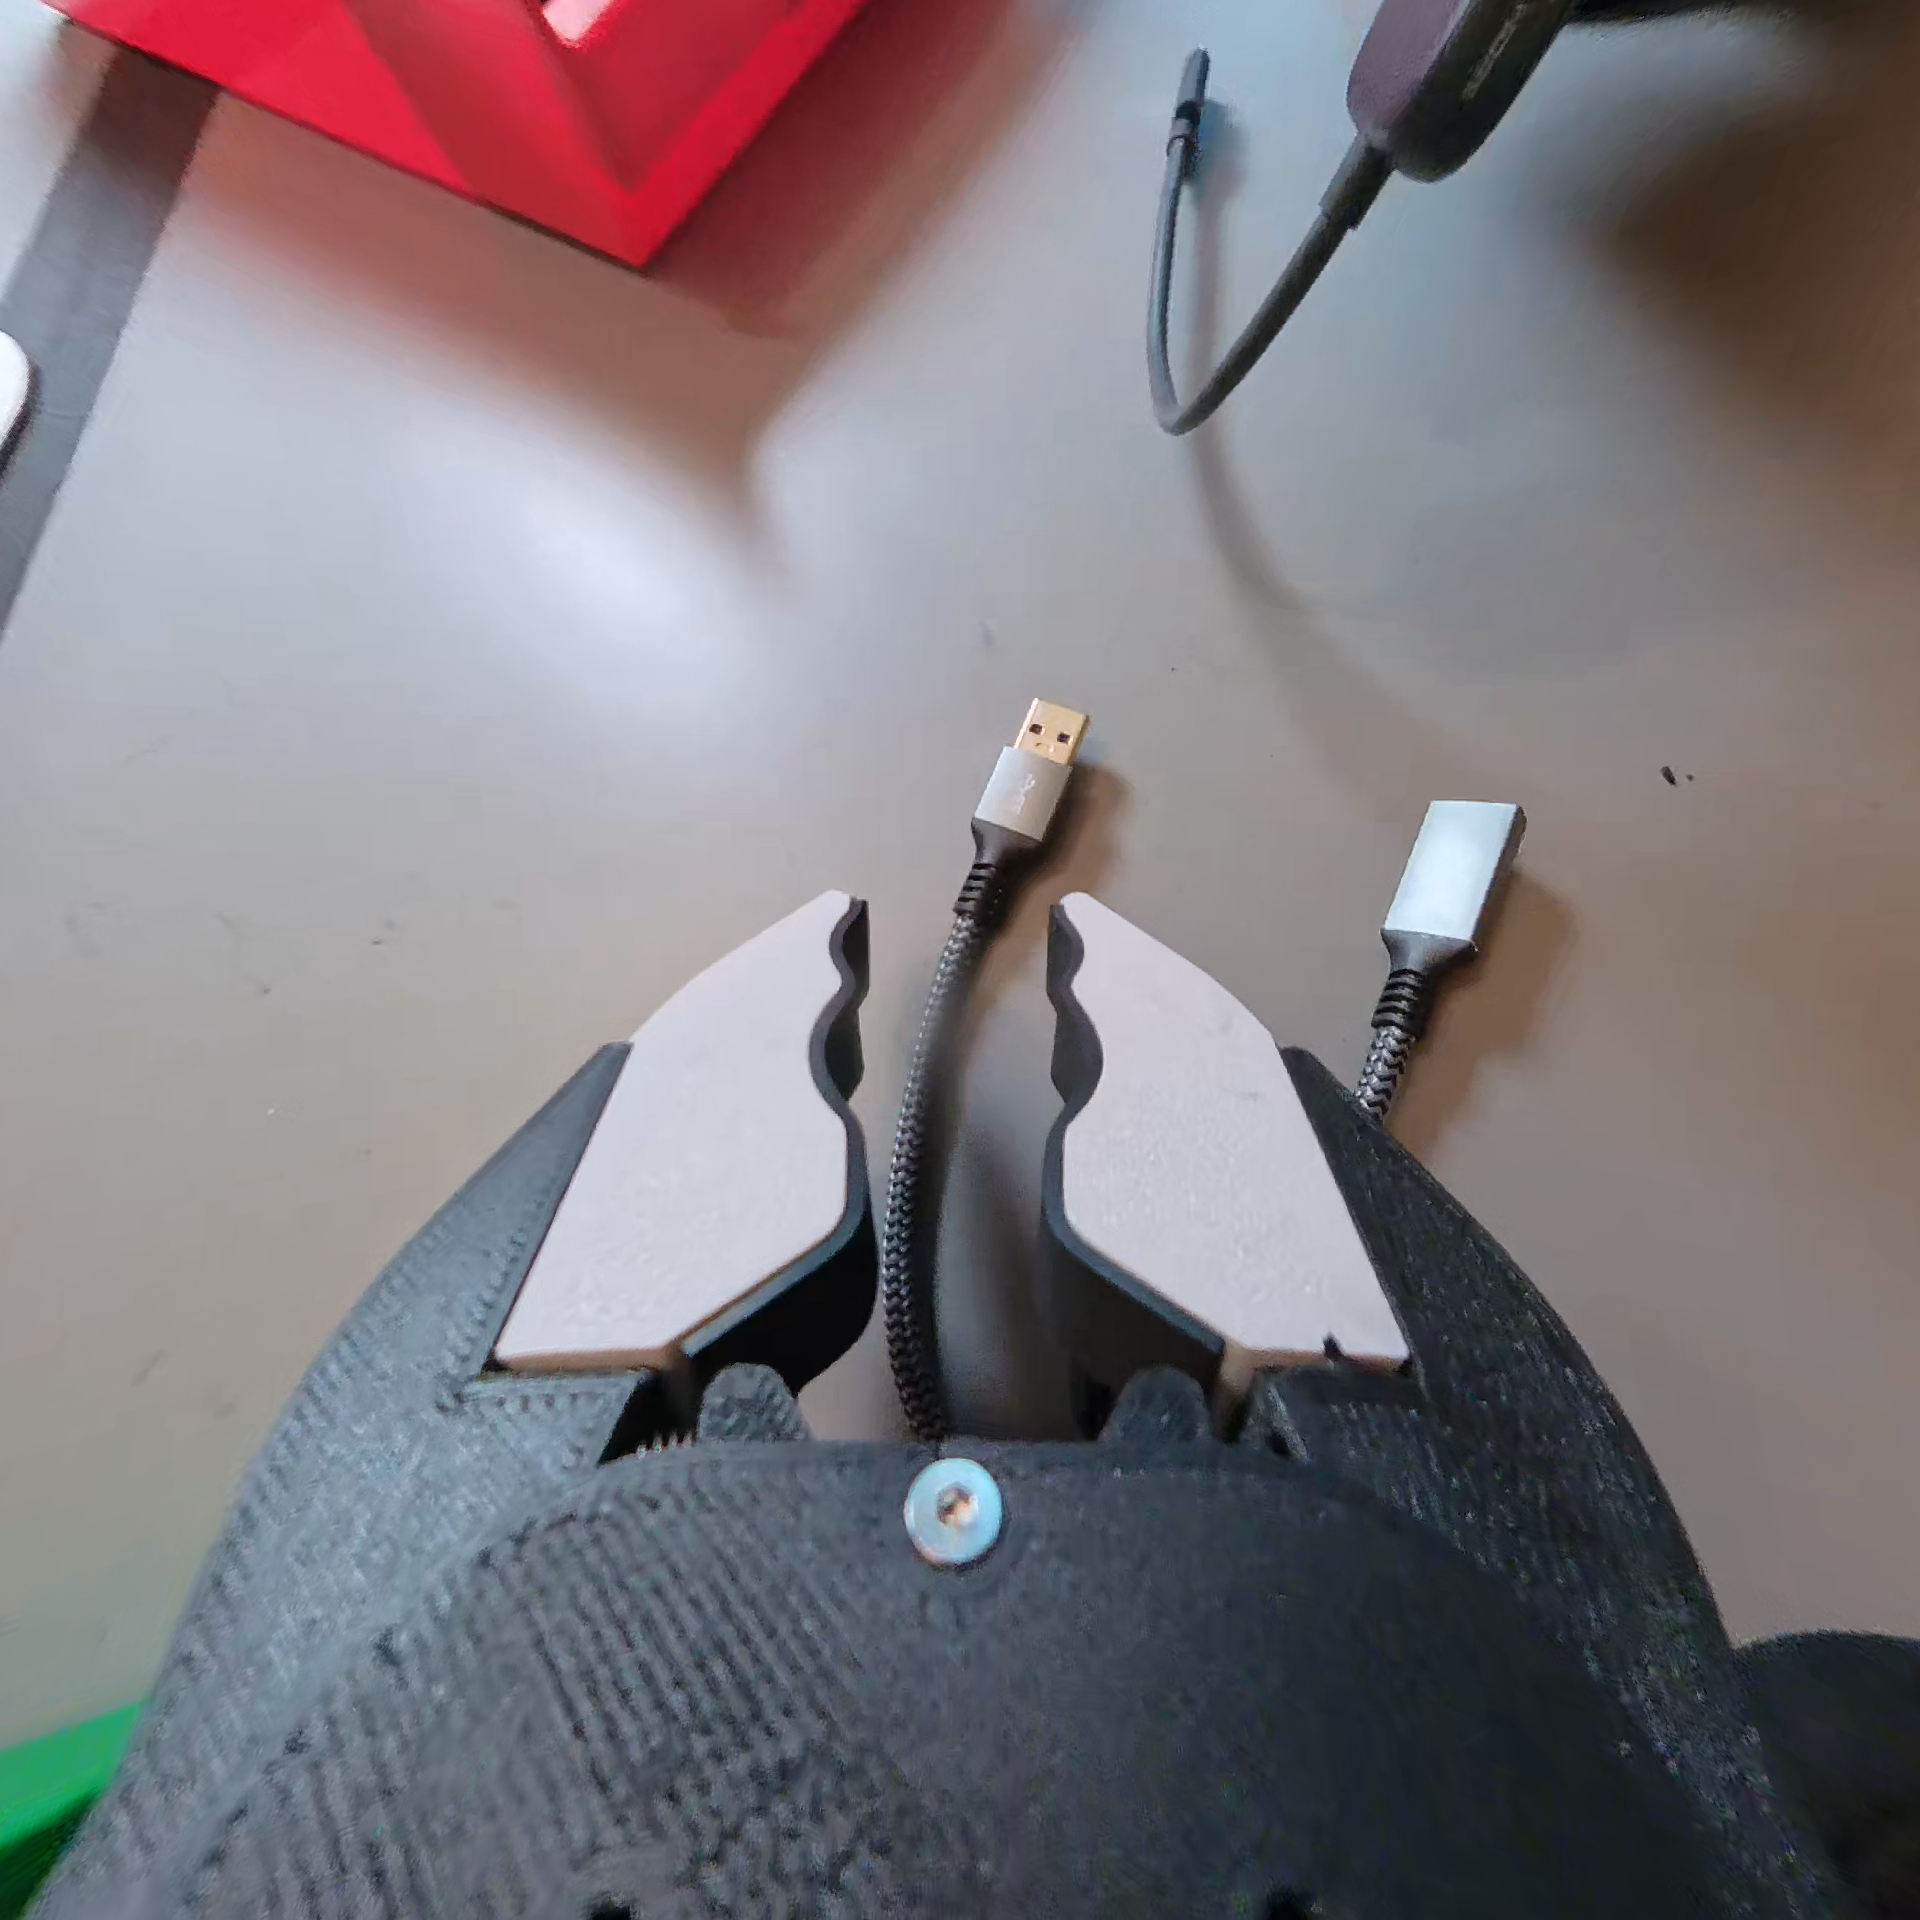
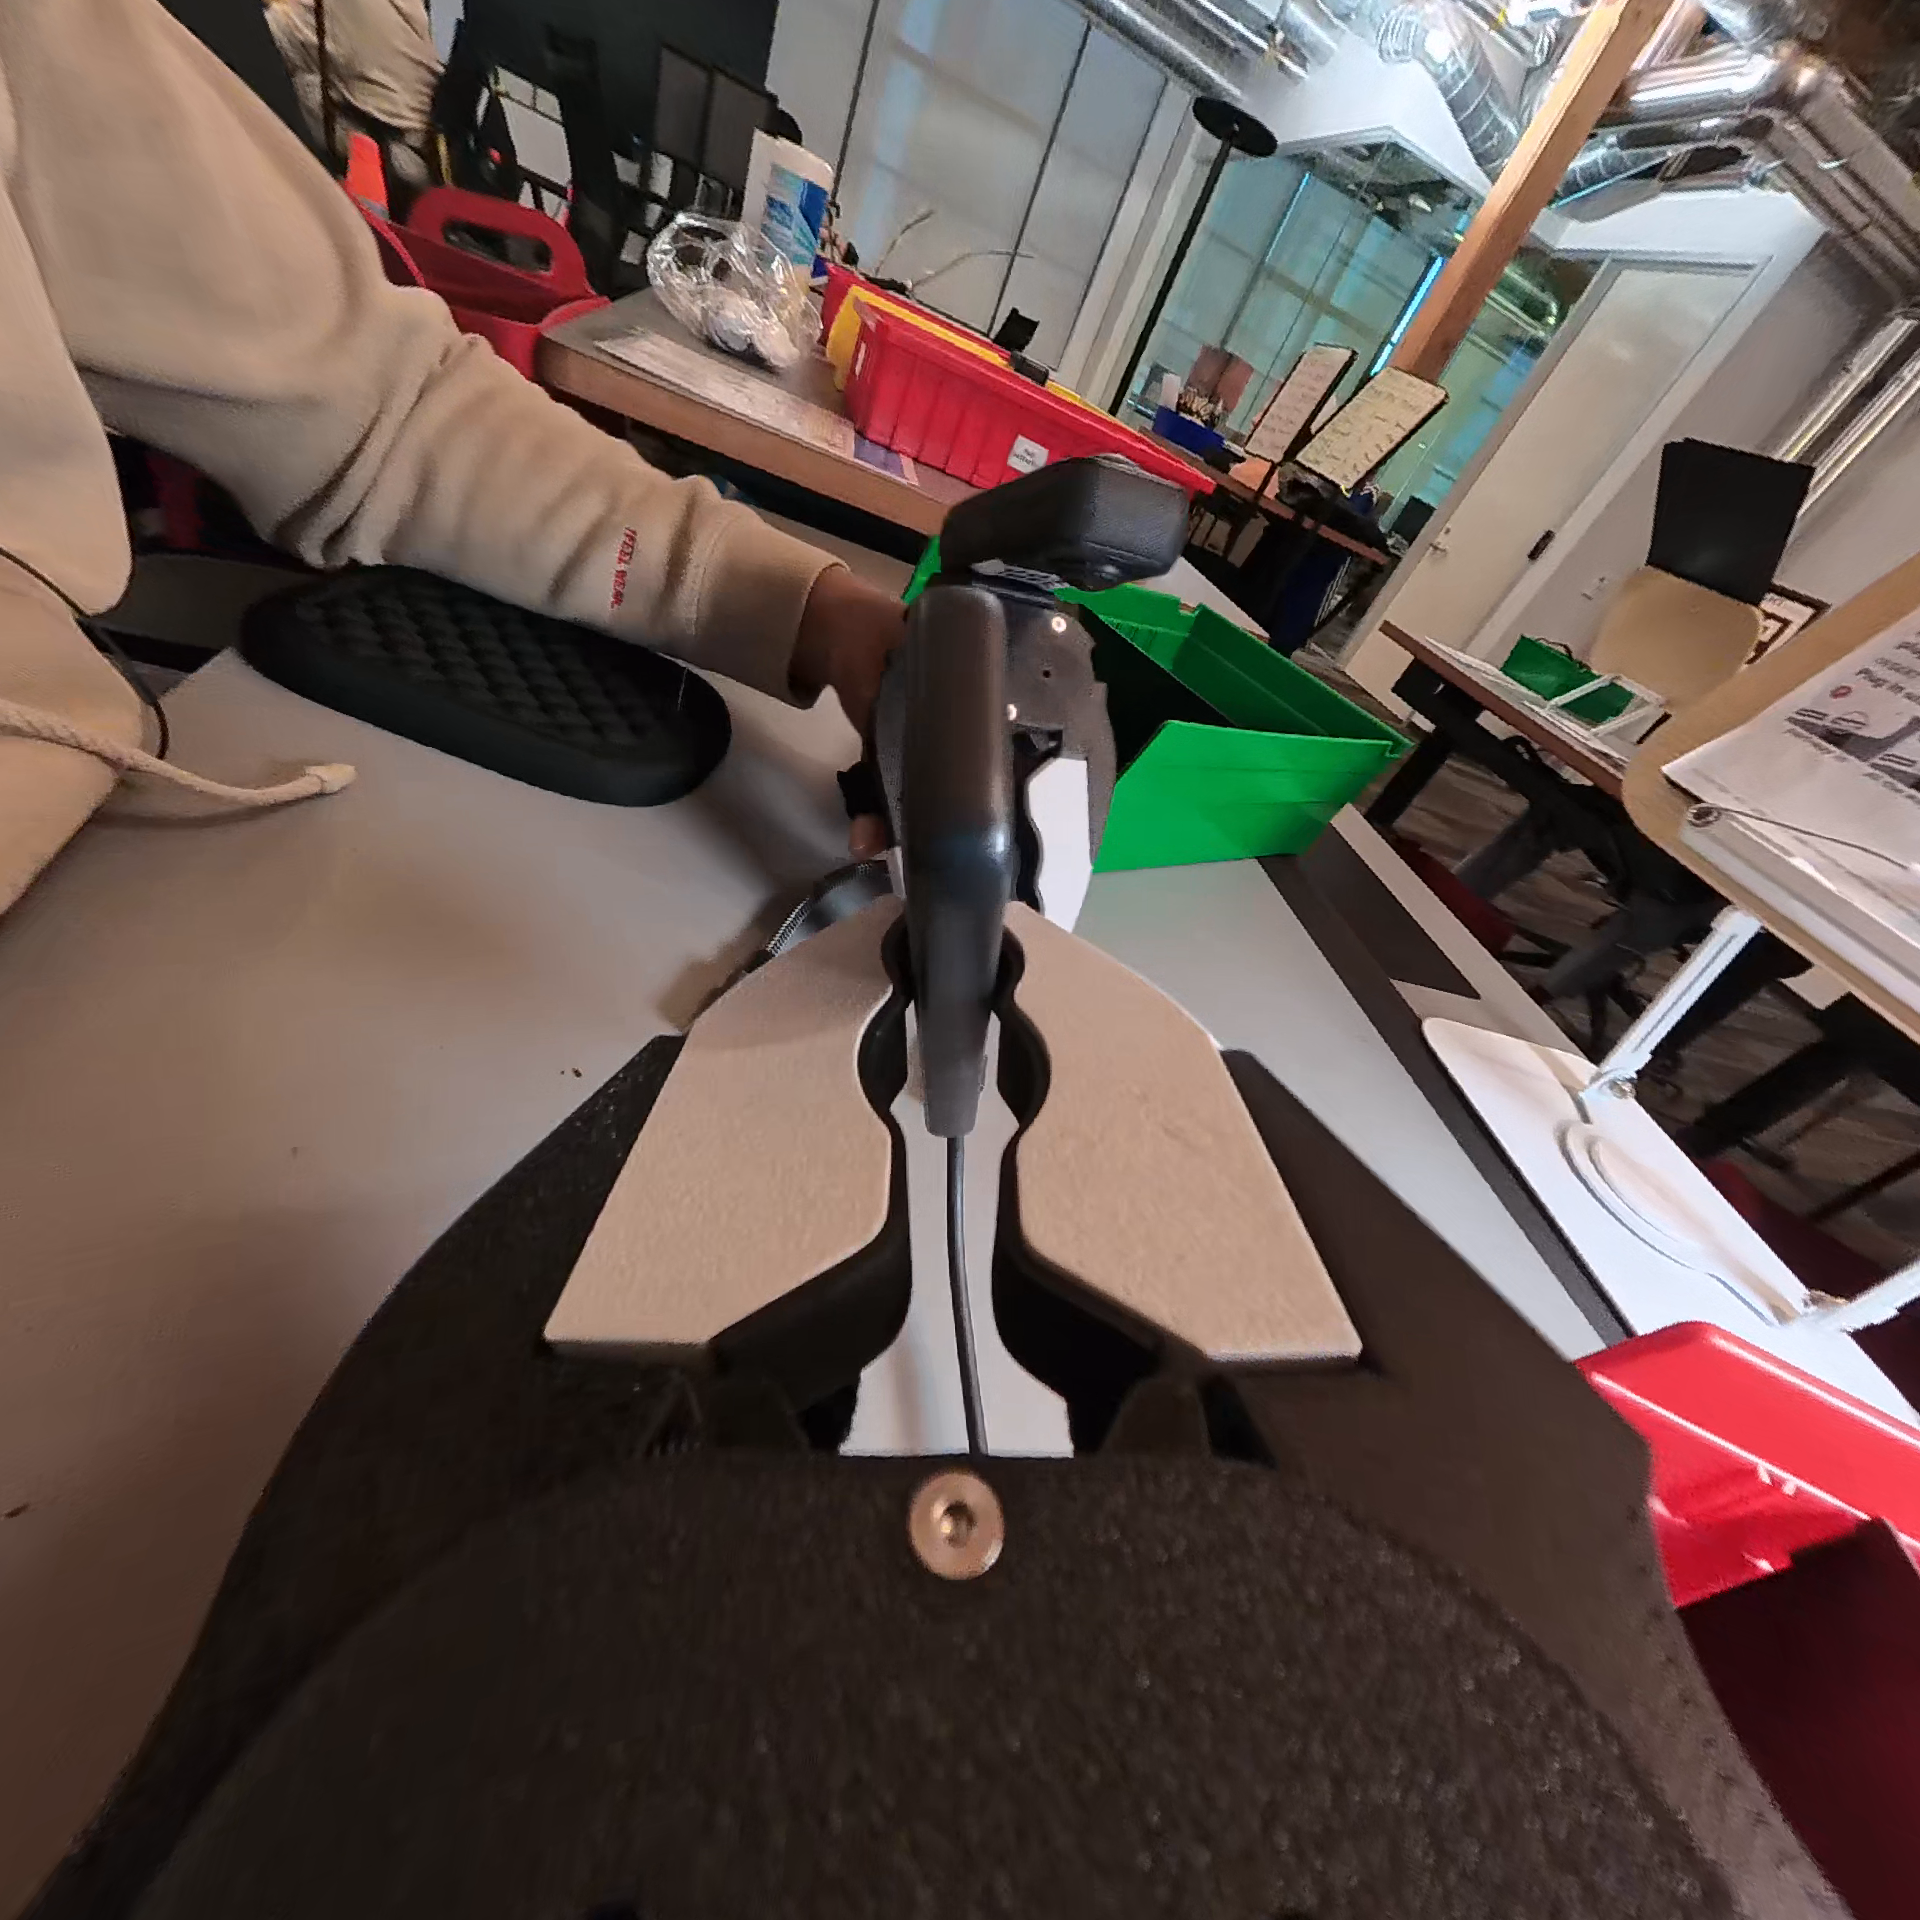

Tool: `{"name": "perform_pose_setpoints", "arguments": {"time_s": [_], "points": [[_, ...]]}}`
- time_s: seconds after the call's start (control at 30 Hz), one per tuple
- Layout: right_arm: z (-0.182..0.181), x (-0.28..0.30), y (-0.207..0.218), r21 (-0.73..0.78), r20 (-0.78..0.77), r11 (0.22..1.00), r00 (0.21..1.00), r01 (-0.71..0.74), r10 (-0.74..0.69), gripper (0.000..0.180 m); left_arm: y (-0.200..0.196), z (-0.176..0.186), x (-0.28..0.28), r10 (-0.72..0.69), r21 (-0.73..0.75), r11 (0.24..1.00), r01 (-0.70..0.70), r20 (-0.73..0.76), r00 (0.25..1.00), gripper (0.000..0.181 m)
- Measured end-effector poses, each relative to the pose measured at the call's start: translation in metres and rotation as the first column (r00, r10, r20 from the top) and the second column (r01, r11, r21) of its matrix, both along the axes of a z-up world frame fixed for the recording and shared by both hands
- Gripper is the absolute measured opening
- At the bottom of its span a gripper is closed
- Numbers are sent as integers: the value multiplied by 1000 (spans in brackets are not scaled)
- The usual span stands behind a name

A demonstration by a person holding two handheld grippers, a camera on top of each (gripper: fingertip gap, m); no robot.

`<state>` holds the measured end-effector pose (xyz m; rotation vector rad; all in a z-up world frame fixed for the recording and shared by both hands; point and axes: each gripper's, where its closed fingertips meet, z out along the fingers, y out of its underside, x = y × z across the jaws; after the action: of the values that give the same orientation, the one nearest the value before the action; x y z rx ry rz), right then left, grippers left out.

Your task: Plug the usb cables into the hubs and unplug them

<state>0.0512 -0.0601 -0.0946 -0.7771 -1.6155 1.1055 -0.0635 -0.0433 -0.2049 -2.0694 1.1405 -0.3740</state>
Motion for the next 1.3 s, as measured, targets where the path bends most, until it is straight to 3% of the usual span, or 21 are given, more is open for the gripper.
{"name": "perform_pose_setpoints", "arguments": {"time_s": [0.27,0.4,0.5,0.6,0.67,0.77,0.87,1.1,1.2,1.3], "points": [[-10,-4,6,7,39,999,999,31,-31,12,-5,-19,11,-130,-129,984,124,-33,991,30],[-11,-4,9,6,46,999,998,43,-43,12,-3,-19,13,-114,-138,984,113,-1,993,25],[-13,-5,10,13,54,998,997,57,-57,12,2,-19,10,-78,-115,990,76,-14,997,11],[-12,-5,13,22,53,997,996,77,-79,12,17,-8,1,6,-15,1000,-7,-62,998,10],[-10,-5,17,23,46,995,994,97,-98,12,33,19,-9,111,101,989,-106,-47,993,10],[-6,-3,23,1,31,993,992,119,-119,12,50,66,-37,298,324,911,-256,-89,950,10],[-2,-1,28,-12,17,990,990,137,-137,12,40,92,-37,335,450,859,-245,-130,933,10],[4,2,32,-32,-1,988,988,152,-152,12,-17,23,13,45,157,988,-8,-229,972,0],[4,2,32,-25,0,987,988,157,-157,12,-16,16,15,9,127,992,22,-240,971,2],[5,2,32,-24,0,987,988,156,-156,12,1,14,6,51,75,996,-37,-187,981,14]]}}
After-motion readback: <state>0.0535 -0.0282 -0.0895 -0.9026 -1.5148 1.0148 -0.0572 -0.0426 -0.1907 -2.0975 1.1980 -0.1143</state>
